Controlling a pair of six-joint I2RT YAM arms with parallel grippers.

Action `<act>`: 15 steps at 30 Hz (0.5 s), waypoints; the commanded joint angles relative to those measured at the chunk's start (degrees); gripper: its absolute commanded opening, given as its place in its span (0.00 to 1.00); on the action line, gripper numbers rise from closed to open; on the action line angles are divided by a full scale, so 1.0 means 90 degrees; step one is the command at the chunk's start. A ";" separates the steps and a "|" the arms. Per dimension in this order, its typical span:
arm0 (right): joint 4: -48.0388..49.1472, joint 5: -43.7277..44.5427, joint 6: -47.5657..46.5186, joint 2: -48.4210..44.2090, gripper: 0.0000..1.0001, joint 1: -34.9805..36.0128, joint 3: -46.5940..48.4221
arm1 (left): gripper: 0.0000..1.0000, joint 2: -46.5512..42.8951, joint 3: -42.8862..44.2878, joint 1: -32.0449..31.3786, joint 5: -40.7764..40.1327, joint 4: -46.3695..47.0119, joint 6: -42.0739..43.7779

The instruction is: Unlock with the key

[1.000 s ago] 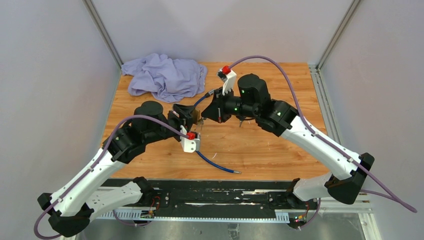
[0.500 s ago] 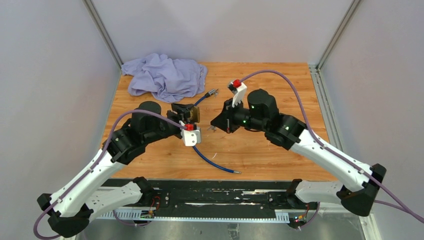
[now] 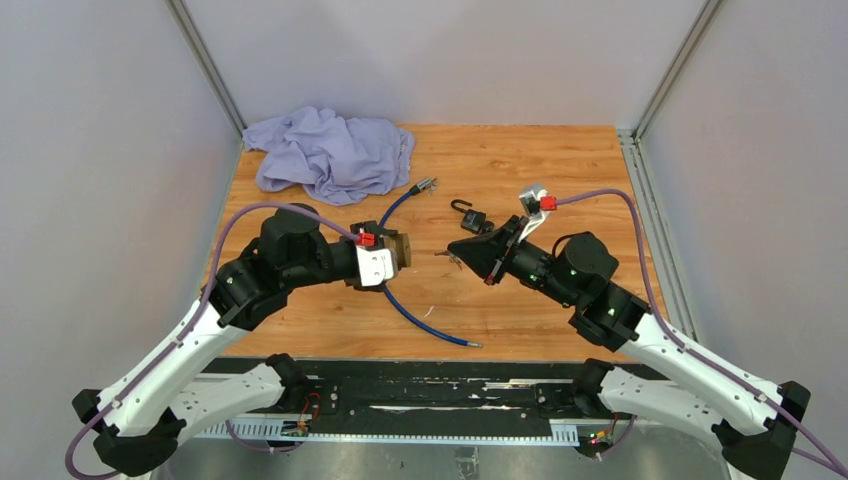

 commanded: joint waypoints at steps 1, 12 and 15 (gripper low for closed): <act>0.1359 -0.0146 -0.0275 -0.0505 0.01 0.0081 -0.0191 | 0.00 0.0047 0.0463 -0.0037 0.1069 0.0405 -0.0865; 0.1139 -0.0546 -0.0608 -0.0484 0.01 0.0076 0.0243 | 0.00 0.0149 0.0577 -0.0037 0.1151 0.0689 -0.1209; 0.1052 -0.0728 -0.0721 -0.0398 0.01 0.0087 0.0420 | 0.00 0.0185 0.0728 -0.0037 0.1430 0.0629 -0.1166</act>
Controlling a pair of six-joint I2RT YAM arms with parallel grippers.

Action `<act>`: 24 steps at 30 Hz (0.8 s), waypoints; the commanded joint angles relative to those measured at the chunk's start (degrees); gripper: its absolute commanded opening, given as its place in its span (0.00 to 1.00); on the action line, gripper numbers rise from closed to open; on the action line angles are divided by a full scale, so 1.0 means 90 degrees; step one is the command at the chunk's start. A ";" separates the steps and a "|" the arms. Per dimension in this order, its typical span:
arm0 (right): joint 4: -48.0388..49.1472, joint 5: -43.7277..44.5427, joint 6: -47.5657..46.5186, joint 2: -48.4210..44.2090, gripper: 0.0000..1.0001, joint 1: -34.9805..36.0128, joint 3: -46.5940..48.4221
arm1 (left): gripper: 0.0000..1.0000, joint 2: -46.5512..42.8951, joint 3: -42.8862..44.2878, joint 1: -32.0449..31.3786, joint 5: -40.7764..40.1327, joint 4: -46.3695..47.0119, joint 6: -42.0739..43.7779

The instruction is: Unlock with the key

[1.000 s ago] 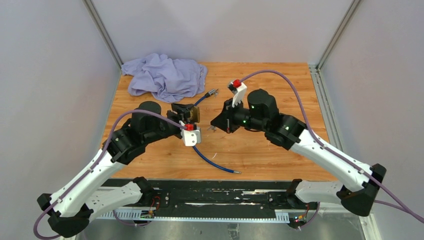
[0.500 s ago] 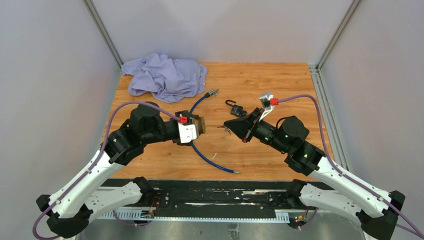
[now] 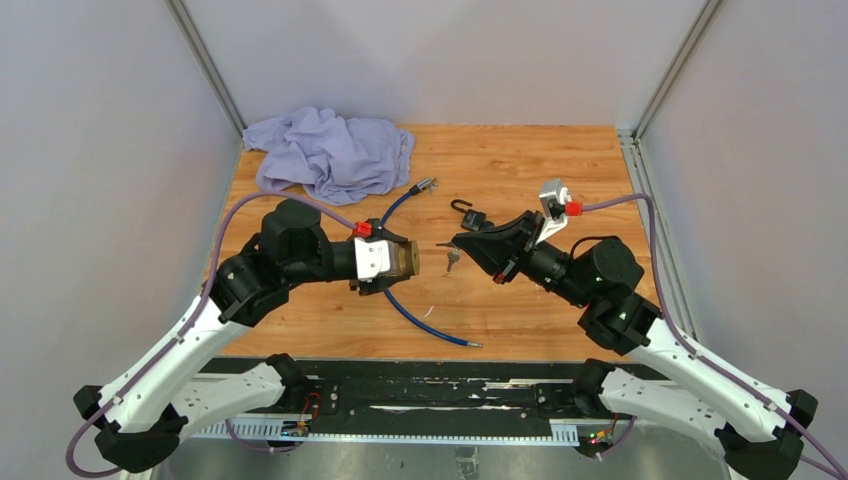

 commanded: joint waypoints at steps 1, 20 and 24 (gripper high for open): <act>0.0053 -0.0356 -0.0327 0.0083 0.01 0.0092 0.0511 | 0.00 -0.0011 0.0523 -0.0032 0.0558 0.0562 -0.0029; -0.1569 -0.0413 -0.0818 0.0659 0.01 0.0144 0.1936 | 0.00 0.0190 0.0891 -0.0032 -0.0308 0.1082 0.1387; -0.1569 -0.0420 -0.0738 0.0771 0.01 0.0159 0.1997 | 0.00 0.0257 0.0927 -0.0032 -0.0218 0.1161 0.1415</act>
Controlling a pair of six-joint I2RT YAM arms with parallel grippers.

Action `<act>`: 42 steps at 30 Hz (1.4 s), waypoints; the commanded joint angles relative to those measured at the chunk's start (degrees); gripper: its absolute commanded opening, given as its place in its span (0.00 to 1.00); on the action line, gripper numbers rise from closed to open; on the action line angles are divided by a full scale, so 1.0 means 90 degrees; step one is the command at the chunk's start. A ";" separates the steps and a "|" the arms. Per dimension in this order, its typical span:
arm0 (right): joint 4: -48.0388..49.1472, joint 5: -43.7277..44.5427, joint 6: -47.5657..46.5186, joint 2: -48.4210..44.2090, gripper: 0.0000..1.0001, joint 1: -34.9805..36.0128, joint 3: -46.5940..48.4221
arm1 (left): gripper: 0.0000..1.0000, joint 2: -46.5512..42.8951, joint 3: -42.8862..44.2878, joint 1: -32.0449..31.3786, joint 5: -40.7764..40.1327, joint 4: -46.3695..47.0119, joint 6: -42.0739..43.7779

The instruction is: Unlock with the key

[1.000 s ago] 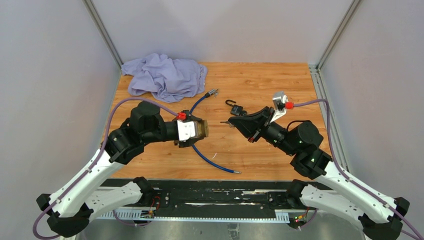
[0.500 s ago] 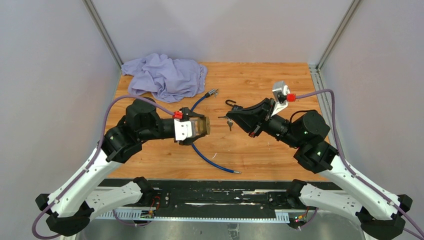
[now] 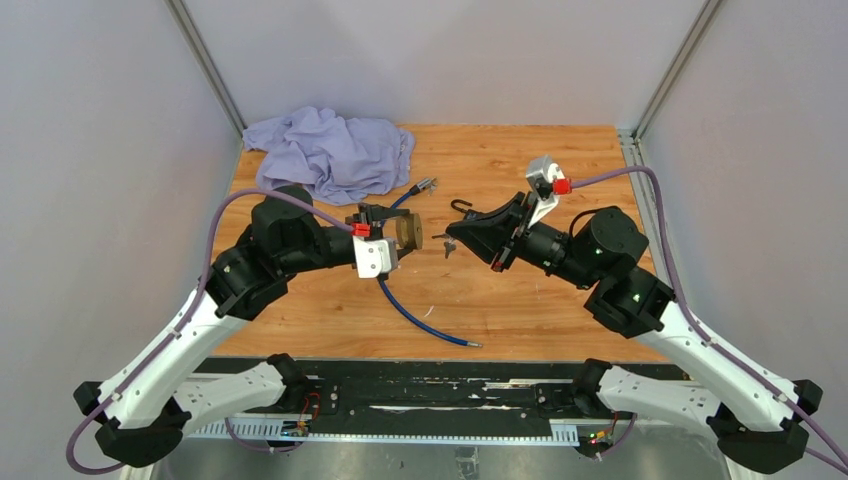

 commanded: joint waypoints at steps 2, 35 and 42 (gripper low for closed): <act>0.0030 -0.0046 -0.0015 0.0101 0.01 0.0118 0.0289 | 0.00 -0.0002 0.0350 -0.0030 0.0114 0.0731 0.0168; 0.0493 0.0730 0.0142 0.0476 0.01 0.0269 0.0365 | 0.00 -0.0041 0.0044 -0.0035 -0.0339 0.0937 -0.0307; 0.0486 0.0736 0.0101 0.0468 0.01 0.0289 0.0400 | 0.00 -0.0088 -0.0033 -0.0039 -0.0359 0.0848 -0.0162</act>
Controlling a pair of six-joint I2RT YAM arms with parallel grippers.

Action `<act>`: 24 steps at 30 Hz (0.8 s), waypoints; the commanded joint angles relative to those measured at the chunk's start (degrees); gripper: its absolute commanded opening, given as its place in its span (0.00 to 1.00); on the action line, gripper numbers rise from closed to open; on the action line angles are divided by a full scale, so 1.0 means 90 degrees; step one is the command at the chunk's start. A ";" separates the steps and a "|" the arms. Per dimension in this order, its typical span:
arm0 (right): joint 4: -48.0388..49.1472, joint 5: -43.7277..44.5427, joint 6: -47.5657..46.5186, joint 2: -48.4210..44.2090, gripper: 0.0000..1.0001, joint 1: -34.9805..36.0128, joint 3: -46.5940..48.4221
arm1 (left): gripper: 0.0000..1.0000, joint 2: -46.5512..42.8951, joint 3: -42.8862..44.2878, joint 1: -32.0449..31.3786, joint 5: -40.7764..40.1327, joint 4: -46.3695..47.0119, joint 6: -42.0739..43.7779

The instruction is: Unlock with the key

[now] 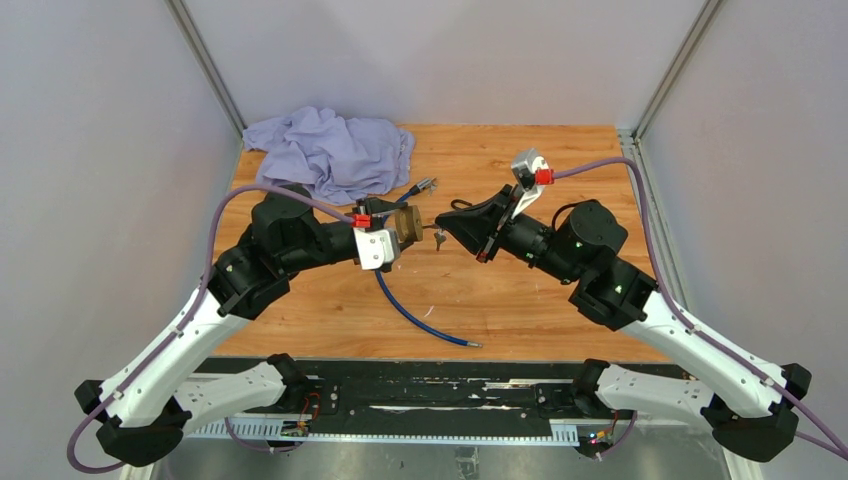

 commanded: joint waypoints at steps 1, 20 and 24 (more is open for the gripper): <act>0.0279 0.0111 0.0005 -0.0045 0.01 0.0097 0.0281 | 0.00 -0.0156 -0.0018 -0.0041 -0.0033 0.0542 0.0152; 0.0468 0.0204 -0.0037 0.0072 0.01 0.0136 0.0201 | 0.00 -0.0146 -0.0019 -0.0044 0.0008 0.0586 0.0110; 0.0485 0.0202 -0.0050 0.0106 0.01 0.0146 0.0185 | 0.00 -0.0146 -0.0020 -0.0040 0.0019 0.0604 0.0116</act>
